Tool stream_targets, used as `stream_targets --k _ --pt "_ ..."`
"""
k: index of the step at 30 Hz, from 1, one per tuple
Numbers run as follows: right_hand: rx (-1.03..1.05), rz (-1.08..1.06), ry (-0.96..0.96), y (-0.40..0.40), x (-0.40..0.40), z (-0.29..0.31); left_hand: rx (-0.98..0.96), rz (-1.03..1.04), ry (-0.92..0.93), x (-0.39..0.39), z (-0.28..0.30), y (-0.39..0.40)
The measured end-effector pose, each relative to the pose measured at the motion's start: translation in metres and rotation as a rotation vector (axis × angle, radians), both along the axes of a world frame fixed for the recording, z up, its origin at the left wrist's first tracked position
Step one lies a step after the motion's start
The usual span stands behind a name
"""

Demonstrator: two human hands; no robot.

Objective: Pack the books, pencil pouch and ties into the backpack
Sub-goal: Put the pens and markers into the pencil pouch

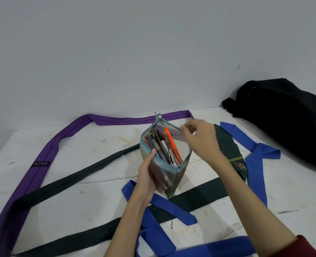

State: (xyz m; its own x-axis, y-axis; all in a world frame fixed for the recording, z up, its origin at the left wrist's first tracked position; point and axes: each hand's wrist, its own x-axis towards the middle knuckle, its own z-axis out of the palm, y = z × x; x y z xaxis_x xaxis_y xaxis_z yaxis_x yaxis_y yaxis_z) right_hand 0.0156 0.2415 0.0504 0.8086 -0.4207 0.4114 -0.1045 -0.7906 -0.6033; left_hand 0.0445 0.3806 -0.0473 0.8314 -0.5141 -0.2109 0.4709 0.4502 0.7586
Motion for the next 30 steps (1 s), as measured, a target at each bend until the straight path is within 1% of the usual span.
stream_targets --k 1,3,5,7,9,10,11,14,16,18,20,22,25,27,28,29,30 --pt "0.007 -0.047 -0.017 -0.009 0.003 0.000 0.001 0.003 0.001 0.000 0.000 0.000" --pt "-0.014 -0.140 0.036 -0.034 0.011 -0.009 -0.001 0.006 0.009 0.000 -0.001 0.000" --pt "-0.038 -0.192 0.177 -0.060 0.018 -0.024 -0.007 0.011 0.024 0.000 -0.002 0.000" --pt "-0.095 -0.196 0.387 -0.080 0.018 -0.041 -0.015 0.011 0.038 0.000 -0.002 -0.001" --pt "-0.197 -0.215 0.601 -0.091 0.017 -0.057 -0.007 0.008 0.036 0.000 -0.001 0.000" --pt "-0.241 -0.228 0.662 -0.093 0.016 -0.065 -0.004 0.005 0.036 0.000 0.000 0.000" --pt "-0.276 -0.239 0.678 -0.094 0.016 -0.073 0.001 0.003 0.037 0.000 0.000 0.000" --pt "-0.351 -0.279 0.568 -0.091 0.014 -0.088 0.012 -0.008 0.039 0.000 0.000 0.000" --pt "-0.408 -0.258 0.498 -0.089 0.014 -0.092 0.009 -0.011 0.035 0.000 0.000 0.001" --pt "-0.392 -0.232 0.393 -0.086 0.016 -0.089 0.004 0.000 0.031 -0.001 0.001 0.001" --pt "-0.246 -0.251 0.139 -0.079 0.018 -0.077 -0.003 0.010 0.031 -0.001 0.002 0.000" --pt "-0.020 -0.267 -0.166 -0.067 0.020 -0.052 -0.005 0.015 0.026 -0.001 0.002 0.000" --pt "0.278 -0.202 -0.516 -0.042 0.018 -0.001 -0.019 0.019 0.015 -0.002 0.003 0.000" --pt "0.408 -0.134 -0.622 -0.025 0.014 0.027 -0.023 0.018 0.011 -0.002 0.003 0.000" --pt "0.461 -0.086 -0.624 -0.017 0.011 0.037 -0.026 0.020 0.006 -0.002 0.002 0.000" --pt "0.505 -0.023 -0.585 -0.011 0.009 0.043 -0.024 0.021 0.000 -0.002 0.002 -0.001" --pt "0.533 0.043 -0.503 -0.005 0.007 0.045 -0.024 0.024 -0.002 -0.002 0.002 -0.001"
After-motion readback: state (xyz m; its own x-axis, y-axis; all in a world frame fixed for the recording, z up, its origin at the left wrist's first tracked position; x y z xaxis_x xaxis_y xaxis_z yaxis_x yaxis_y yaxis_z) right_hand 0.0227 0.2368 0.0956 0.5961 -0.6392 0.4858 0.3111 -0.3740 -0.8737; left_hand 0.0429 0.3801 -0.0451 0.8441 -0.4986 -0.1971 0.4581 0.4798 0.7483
